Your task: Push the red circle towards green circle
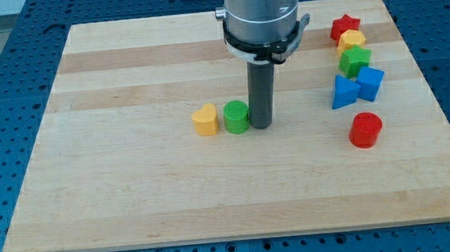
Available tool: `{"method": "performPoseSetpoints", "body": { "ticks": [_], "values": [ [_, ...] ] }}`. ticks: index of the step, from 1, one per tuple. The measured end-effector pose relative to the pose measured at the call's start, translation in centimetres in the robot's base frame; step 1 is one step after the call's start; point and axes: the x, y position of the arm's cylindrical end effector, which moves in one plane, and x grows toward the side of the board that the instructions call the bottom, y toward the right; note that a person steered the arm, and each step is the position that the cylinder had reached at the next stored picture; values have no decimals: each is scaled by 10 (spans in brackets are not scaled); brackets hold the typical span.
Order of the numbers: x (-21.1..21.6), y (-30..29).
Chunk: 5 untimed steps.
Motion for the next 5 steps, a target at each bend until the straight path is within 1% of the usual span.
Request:
{"method": "performPoseSetpoints", "body": {
  "ticks": [1,2,3,4,5],
  "values": [
    [37,28],
    [88,59],
    [99,140],
    [84,206],
    [55,205]
  ]
}}
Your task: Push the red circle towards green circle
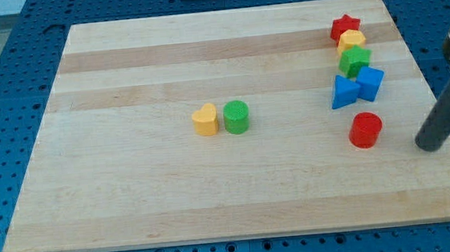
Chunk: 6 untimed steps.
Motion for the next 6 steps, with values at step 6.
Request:
{"method": "performPoseSetpoints", "body": {
  "ticks": [6],
  "values": [
    [-75,-80]
  ]
}}
